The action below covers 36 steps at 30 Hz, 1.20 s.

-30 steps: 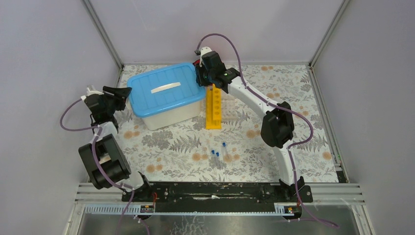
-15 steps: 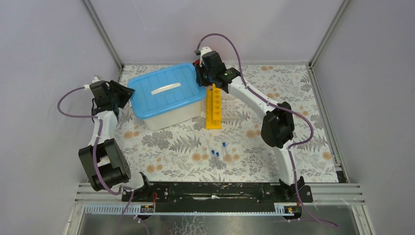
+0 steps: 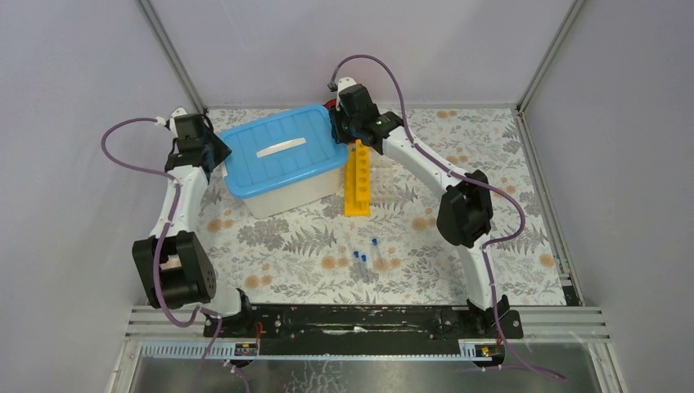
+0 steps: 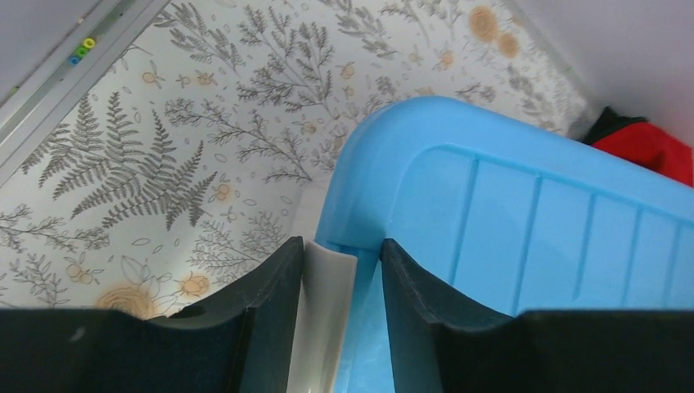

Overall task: Organize the chemistry lab equipment
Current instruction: Close the lid of the storage box.

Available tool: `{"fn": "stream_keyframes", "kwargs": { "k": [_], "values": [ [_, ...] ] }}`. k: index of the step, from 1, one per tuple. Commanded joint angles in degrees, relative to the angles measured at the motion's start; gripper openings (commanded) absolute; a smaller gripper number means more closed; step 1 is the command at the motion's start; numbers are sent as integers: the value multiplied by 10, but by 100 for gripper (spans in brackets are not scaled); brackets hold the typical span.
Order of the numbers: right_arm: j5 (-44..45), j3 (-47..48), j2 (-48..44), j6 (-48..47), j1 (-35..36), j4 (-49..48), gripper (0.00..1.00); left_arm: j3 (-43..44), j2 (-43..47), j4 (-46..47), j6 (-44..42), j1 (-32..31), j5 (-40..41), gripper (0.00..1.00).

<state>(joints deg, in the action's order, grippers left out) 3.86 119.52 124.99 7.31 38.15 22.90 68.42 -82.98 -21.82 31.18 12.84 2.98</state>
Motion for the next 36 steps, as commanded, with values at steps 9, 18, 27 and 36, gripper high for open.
{"fn": "stream_keyframes", "kwargs": {
  "k": [9,18,27,36],
  "values": [
    [-13,53,21,1,20,49,0,21,-53,-18,25,-30,54,12],
    [-31,106,62,0,42,57,0,95,-137,23,48,-30,91,14],
    [-33,111,92,1,69,50,0,177,-239,51,44,-29,124,15],
    [9,124,105,-10,71,46,14,174,-248,80,65,-22,142,29]
  ]
}}
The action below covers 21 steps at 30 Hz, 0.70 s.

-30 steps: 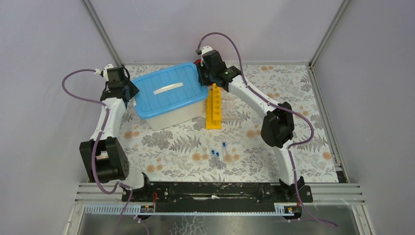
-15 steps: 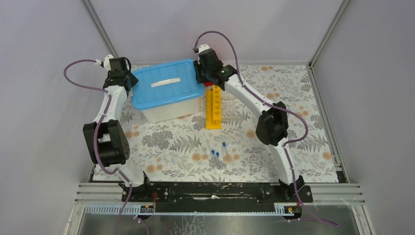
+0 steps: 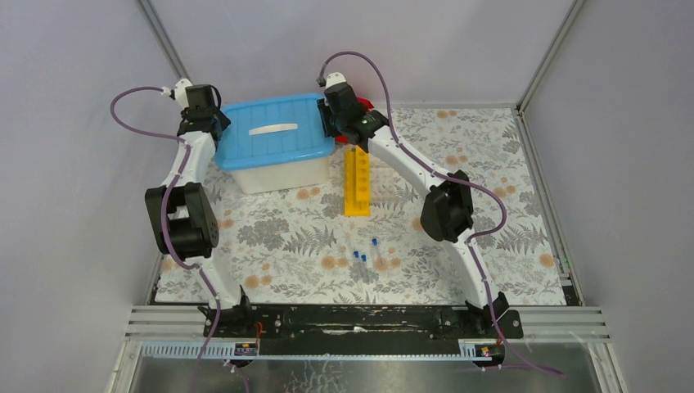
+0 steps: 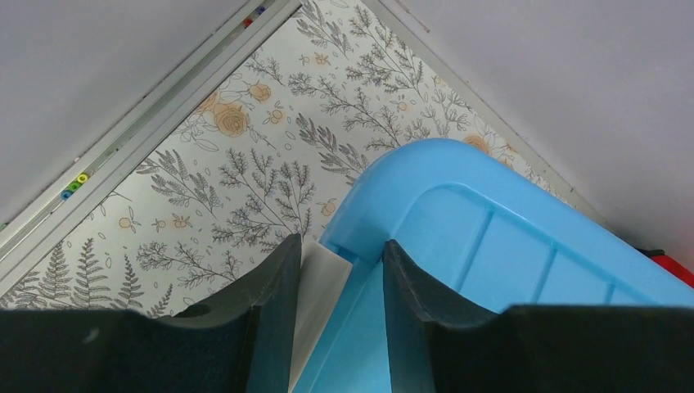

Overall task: Organize the chemistry lab equipment
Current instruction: Close the lid of the storage box.

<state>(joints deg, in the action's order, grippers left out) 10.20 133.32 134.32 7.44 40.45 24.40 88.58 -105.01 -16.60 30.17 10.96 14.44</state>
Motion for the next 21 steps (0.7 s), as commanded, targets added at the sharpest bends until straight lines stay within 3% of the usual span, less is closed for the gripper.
{"fn": "stream_keyframes", "kwargs": {
  "k": [1,4,11,21],
  "values": [
    [-47,-23,5,-12,48,25,21,-33,-21,31,79,-3,31,37],
    [-32,-54,-23,-15,47,-5,44,-51,7,42,92,-3,42,52],
    [-2,-130,-108,-19,46,-62,80,-88,80,47,109,-3,65,65],
    [40,-251,-235,-9,47,-102,84,-124,175,32,112,-6,90,75]
  ]
}}
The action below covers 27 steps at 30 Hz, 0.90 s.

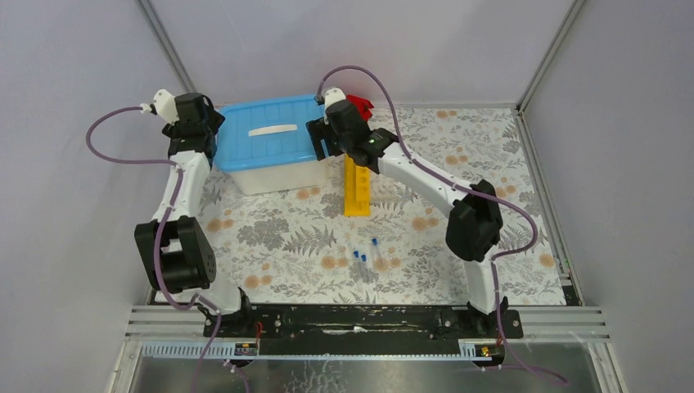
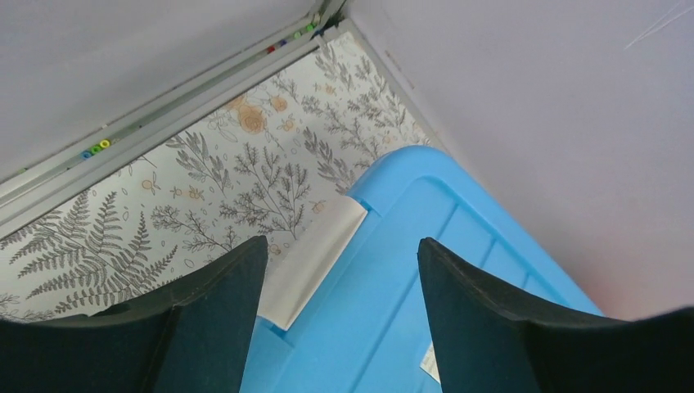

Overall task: Organize the chemistry lab equipment
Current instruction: Close the lid of the storage box, then pick up the test tube at the center of the board.

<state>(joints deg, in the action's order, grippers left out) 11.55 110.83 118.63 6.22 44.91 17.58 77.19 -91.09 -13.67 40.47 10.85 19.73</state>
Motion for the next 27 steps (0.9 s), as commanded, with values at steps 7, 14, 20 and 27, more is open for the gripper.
{"fn": "stream_keyframes", "kwargs": {
  "k": [7,14,20,27],
  "values": [
    [74,-169,-203,9,3,-50,85,-50,116,-4,13,-16,42,76],
    [114,-337,-340,46,7,-1,83,-115,215,0,-24,-86,8,76],
    [130,-458,-430,103,36,58,76,-197,307,-3,-33,-227,4,77],
    [160,-551,-491,187,121,108,63,-265,357,-50,15,-436,100,74]
  ]
}}
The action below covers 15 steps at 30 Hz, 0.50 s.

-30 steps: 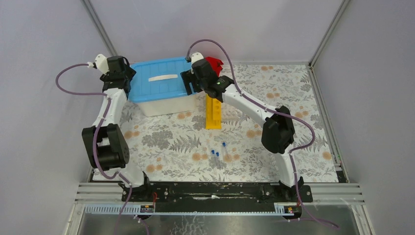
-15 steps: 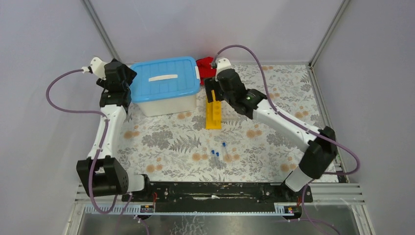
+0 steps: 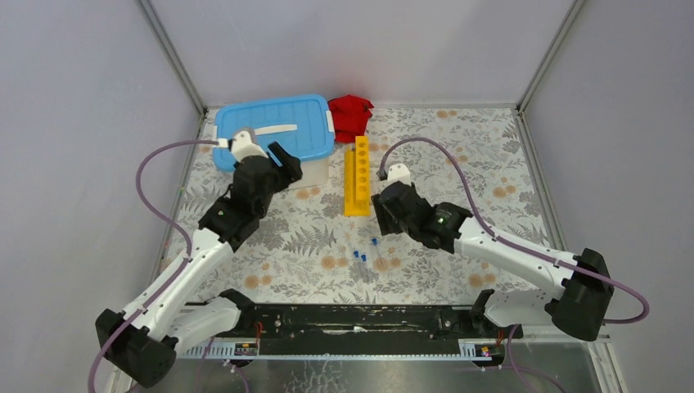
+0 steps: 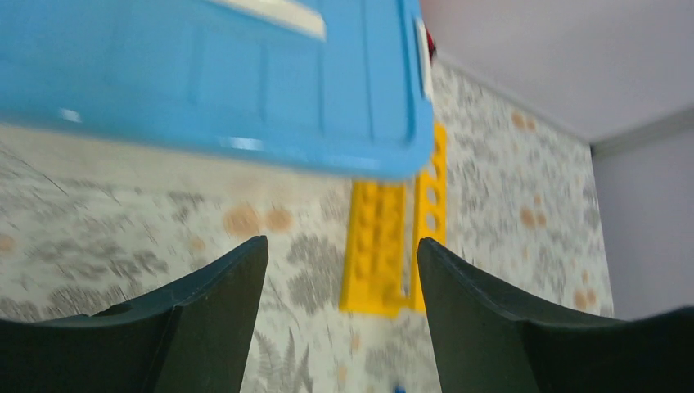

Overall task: Organize the chemistry lab equipment
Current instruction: Pick up the test tube at the center of the board.

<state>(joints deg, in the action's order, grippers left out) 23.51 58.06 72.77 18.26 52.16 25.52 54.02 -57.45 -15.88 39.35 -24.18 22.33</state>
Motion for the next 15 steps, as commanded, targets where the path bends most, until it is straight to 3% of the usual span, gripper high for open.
{"fn": "stream_keyframes", "kwargs": {
  "k": [1,8,15],
  "values": [
    [44,-32,-33,78,65,32,61,-38,20,-37,37,-112,90,74],
    [62,-77,-6,142,184,9,53,-52,-27,-106,120,-272,196,73],
    [55,-75,56,136,255,-49,50,-100,-24,-136,204,-305,214,73]
  ]
}}
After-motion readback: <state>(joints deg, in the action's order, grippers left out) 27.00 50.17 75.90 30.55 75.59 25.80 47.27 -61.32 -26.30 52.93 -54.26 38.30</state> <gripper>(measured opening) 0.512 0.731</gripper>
